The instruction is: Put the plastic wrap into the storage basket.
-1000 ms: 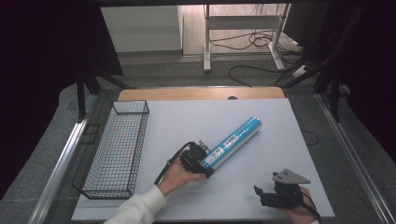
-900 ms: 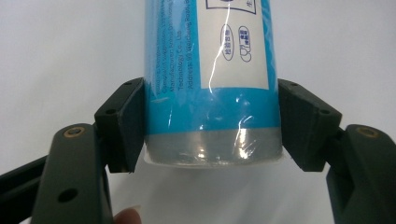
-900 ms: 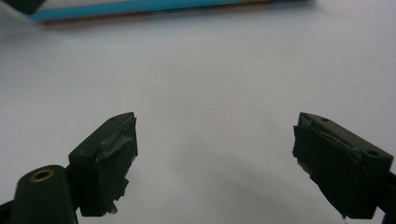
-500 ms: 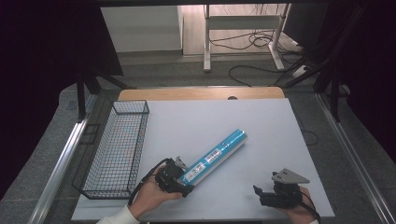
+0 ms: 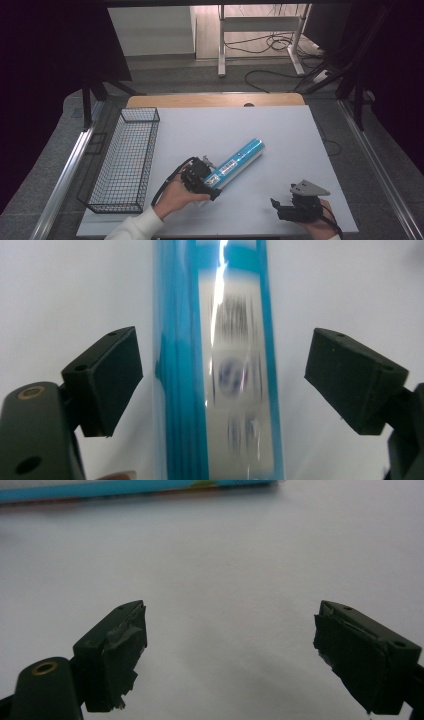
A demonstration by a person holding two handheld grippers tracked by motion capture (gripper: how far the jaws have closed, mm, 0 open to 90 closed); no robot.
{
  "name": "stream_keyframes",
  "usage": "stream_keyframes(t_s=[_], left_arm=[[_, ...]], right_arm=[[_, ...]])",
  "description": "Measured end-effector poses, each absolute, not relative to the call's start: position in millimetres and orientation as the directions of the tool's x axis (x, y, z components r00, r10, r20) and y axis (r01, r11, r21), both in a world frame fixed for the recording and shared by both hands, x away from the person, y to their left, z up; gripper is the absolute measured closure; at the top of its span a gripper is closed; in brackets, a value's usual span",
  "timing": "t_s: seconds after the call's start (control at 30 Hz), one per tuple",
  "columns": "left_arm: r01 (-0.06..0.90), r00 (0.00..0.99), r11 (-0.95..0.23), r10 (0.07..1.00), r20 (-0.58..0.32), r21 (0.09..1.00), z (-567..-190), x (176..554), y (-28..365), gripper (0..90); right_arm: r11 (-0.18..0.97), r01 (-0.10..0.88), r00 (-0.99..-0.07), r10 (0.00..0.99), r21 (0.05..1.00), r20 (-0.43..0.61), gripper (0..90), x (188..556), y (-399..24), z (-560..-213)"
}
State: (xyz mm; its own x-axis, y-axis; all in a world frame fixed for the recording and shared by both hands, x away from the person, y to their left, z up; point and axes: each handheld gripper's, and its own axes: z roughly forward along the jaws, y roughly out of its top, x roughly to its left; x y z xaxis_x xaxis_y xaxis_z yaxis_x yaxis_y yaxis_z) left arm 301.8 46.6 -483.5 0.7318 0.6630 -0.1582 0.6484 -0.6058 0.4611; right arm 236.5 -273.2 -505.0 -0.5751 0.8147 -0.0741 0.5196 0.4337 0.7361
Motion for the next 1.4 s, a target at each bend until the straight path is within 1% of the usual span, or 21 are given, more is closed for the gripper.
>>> stream_keyframes(t_s=[0.13,0.3,0.43,0.5,0.53,0.6,0.77,0.83,0.9,0.93,1.03,1.17,1.27,1.4], left_arm=[[0.646,0.734,-0.615,0.663,-0.149,0.451,-477.9,321.7,27.2,15.3],[0.654,0.732,-0.623,0.665,-0.151,0.43,-479.8,343.9,6.3,16.2],[0.664,0.726,-0.628,0.671,-0.149,0.405,-485.0,355.1,-3.8,16.3],[0.668,0.724,-0.627,0.672,-0.156,0.401,-486.9,360.4,-7.9,17.6],[0.671,0.725,-0.635,0.671,-0.155,0.383,-488.3,366.1,-12.3,20.0],[0.673,0.724,-0.638,0.672,-0.155,0.375,-488.8,368.5,-14.6,22.3],[0.682,0.724,-0.668,0.675,-0.144,0.298,-497.4,376.5,-23.1,24.3],[0.68,0.727,-0.675,0.672,-0.142,0.286,-499.8,376.4,-25.5,26.5],[0.677,0.731,-0.68,0.666,-0.15,0.281,-501.1,376.3,-27.3,30.7],[0.677,0.732,-0.684,0.665,-0.148,0.272,-500.5,376.7,-27.8,31.2],[0.683,0.728,-0.685,0.667,-0.161,0.252,-499.8,379.3,-28.3,31.6],[0.687,0.725,-0.681,0.665,-0.18,0.253,-499.7,381.3,-26.3,31.8],[0.686,0.726,-0.685,0.665,-0.175,0.246,-498.1,383.3,-23.1,31.9],[0.711,0.703,-0.654,0.671,-0.237,0.258,-487.2,387.7,-9.4,31.9]], right_arm=[[0.434,0.523,-0.573,0.816,0.733,-0.073,14.0,237.2,-274.1,-506.3],[0.437,0.525,-0.574,0.815,0.731,-0.075,14.0,237.0,-274.1,-506.8],[0.438,0.526,-0.574,0.815,0.729,-0.076,13.9,237.2,-273.8,-507.4],[0.441,0.526,-0.575,0.814,0.727,-0.078,13.9,237.5,-273.8,-508.0],[0.443,0.528,-0.576,0.814,0.724,-0.077,13.9,237.8,-273.7,-508.5],[0.445,0.528,-0.577,0.813,0.723,-0.079,13.8,237.9,-273.8,-508.7],[0.442,0.523,-0.571,0.816,0.729,-0.086,13.8,237.5,-275.0,-507.6],[0.443,0.524,-0.57,0.817,0.728,-0.087,13.8,238.0,-275.3,-507.9],[0.445,0.527,-0.572,0.816,0.724,-0.085,13.8,238.3,-275.2,-508.7],[0.446,0.528,-0.572,0.816,0.723,-0.085,13.8,238.4,-275.2,-509.0],[0.442,0.527,-0.568,0.819,0.726,-0.087,13.6,238.3,-275.1,-508.4],[0.442,0.526,-0.566,0.82,0.726,-0.088,13.5,238.3,-275.3,-508.2],[0.442,0.525,-0.567,0.819,0.727,-0.088,13.5,238.5,-276.3,-507.6],[0.437,0.527,-0.564,0.821,0.729,-0.085,13.5,239.2,-277.4,-507.6]])
